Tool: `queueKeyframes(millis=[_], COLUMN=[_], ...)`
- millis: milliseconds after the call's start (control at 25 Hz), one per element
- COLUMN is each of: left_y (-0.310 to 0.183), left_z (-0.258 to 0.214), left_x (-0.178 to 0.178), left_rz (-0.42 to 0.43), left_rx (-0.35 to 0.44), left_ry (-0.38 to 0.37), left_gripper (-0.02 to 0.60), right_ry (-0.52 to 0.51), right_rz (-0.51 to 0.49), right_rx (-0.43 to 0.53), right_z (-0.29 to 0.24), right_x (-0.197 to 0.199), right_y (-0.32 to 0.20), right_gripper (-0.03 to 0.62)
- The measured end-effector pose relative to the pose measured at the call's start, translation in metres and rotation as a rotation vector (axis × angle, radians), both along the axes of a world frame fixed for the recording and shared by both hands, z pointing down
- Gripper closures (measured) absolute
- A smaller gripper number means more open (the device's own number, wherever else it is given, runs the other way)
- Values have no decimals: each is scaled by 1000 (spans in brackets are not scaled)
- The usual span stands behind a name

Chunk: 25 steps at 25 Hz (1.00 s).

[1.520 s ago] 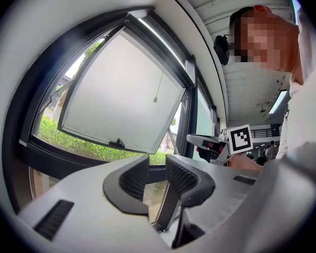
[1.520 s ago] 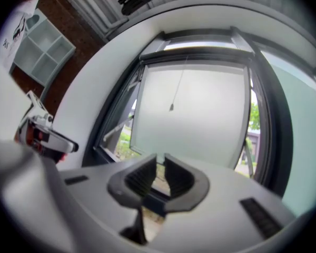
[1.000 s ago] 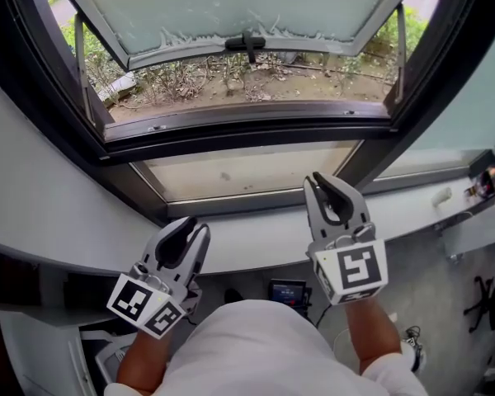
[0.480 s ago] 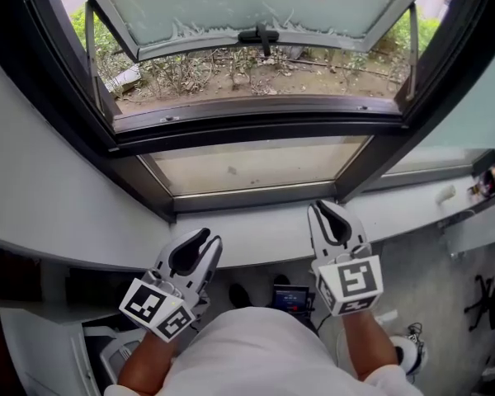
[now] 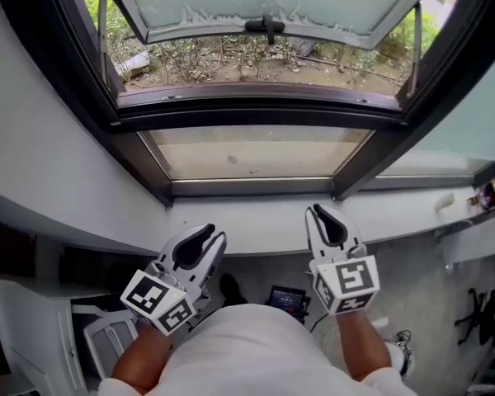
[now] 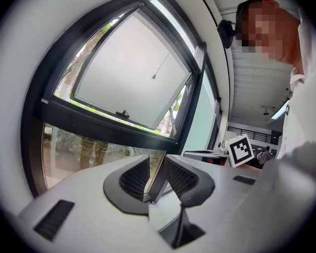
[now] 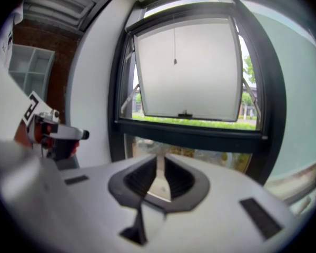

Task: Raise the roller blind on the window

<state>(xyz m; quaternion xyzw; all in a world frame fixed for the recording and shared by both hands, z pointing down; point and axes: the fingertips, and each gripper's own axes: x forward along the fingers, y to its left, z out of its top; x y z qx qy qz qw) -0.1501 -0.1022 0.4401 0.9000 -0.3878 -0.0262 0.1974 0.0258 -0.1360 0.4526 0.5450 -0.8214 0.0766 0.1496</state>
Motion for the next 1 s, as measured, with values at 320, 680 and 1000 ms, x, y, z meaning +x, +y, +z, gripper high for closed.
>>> queueKeyframes(millis=[320, 680, 1000], left_y=[46, 94, 121], left_z=[0, 3, 8], left_x=[58, 100, 108], left_rz=[-10, -54, -94], left_rx=[-4, -4, -9], left_ry=[11, -2, -6], left_gripper=[472, 472, 472], right_ry=[16, 5, -7], right_rz=[-45, -101, -141], right_rx=[-12, -18, -2], right_z=[1, 9, 8], right_x=[45, 80, 84], right_y=[49, 91, 109], right_gripper=[536, 536, 536])
